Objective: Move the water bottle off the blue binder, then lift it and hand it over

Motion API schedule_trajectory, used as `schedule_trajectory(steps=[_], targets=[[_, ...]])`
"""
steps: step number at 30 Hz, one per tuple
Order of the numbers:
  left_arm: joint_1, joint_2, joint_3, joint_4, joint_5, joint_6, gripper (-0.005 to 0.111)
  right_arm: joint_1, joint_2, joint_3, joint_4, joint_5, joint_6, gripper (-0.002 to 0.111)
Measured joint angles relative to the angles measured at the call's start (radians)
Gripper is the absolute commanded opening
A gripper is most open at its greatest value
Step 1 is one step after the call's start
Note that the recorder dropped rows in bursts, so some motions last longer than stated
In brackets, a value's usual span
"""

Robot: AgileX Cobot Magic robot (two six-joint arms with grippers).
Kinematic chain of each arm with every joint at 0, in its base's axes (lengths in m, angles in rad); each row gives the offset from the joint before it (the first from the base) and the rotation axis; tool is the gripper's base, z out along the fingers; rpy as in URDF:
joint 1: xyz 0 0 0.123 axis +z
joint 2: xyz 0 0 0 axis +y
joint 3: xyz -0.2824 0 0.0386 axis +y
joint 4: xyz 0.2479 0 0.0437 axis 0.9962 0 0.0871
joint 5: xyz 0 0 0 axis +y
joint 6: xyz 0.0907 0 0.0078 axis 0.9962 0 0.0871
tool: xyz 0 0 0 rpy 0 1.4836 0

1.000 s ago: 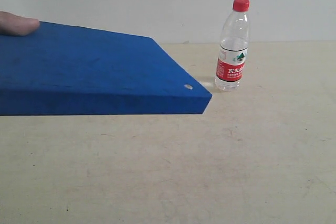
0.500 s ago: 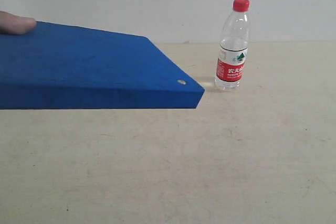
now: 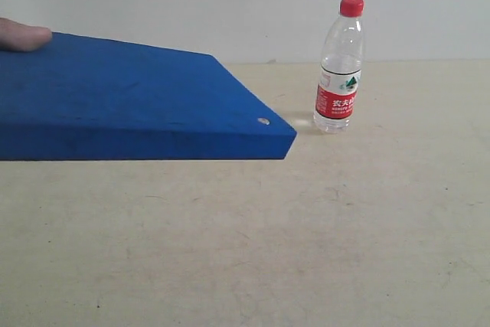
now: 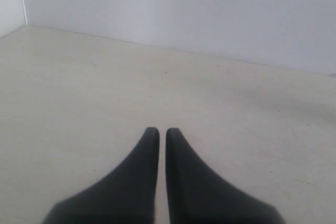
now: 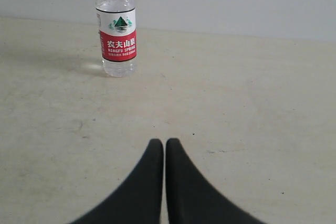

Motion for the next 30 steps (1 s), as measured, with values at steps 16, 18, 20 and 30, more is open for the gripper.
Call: schedule_trajectory(steps=[16,18,20,30], targets=[[0.0,0.0,0.0,-0.733,-0.022,0.765,0.004,0.0,0.0,0.0,0.0,0.0,0.0,0.0],[0.0,0.0,0.0,-0.8,-0.015,0.88,0.004,0.0,0.0,0.0,0.0,0.0,0.0,0.0],[0.0,0.0,0.0,-0.832,-0.017,0.929,0.004,0.0,0.0,0.0,0.0,0.0,0.0,0.0],[0.0,0.0,0.0,-0.678,-0.056,0.617,0.004,0.0,0.0,0.0,0.0,0.0,0.0,0.0]])
